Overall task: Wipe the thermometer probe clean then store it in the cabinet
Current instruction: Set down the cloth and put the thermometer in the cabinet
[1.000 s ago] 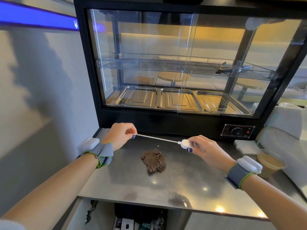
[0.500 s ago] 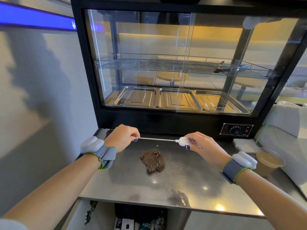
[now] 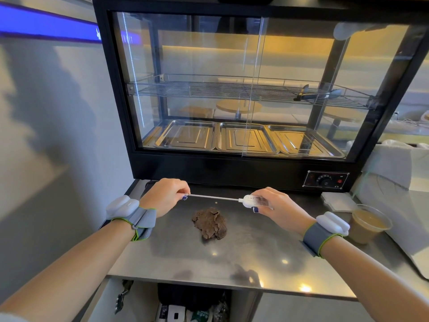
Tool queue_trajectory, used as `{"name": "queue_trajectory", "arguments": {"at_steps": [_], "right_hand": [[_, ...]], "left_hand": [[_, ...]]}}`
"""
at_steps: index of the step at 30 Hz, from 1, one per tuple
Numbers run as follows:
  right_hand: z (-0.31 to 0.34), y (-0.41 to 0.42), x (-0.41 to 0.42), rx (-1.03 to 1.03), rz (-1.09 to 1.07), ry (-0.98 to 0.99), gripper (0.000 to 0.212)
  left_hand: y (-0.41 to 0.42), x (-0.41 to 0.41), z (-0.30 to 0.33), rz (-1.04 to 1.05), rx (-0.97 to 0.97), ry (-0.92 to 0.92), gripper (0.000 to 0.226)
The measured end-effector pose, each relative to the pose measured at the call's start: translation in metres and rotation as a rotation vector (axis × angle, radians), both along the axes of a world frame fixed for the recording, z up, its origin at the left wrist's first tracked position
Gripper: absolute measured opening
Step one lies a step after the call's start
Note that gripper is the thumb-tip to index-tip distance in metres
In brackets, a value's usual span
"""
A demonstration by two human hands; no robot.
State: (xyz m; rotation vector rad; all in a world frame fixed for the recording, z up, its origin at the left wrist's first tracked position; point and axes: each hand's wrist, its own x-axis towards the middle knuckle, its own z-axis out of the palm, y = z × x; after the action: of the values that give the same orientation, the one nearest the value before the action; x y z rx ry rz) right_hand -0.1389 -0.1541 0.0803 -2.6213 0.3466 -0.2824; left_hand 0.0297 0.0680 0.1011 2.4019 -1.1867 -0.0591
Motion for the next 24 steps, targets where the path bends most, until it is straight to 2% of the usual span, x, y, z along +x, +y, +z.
{"name": "queue_trajectory", "arguments": {"at_steps": [11,16,24], "right_hand": [[-0.008,0.012,-0.012,-0.022,-0.018,0.028,0.05],[-0.014,0.021,-0.022,-0.017,-0.047,-0.009,0.034],[-0.046,0.055,-0.049,0.013,0.025,0.061,0.036]], "left_hand": [[0.016,-0.009,-0.008,0.016,0.012,-0.04,0.018],[0.027,-0.015,-0.017,0.044,-0.008,-0.03,0.018],[0.072,-0.042,-0.059,0.143,0.029,0.065,0.017]]}}
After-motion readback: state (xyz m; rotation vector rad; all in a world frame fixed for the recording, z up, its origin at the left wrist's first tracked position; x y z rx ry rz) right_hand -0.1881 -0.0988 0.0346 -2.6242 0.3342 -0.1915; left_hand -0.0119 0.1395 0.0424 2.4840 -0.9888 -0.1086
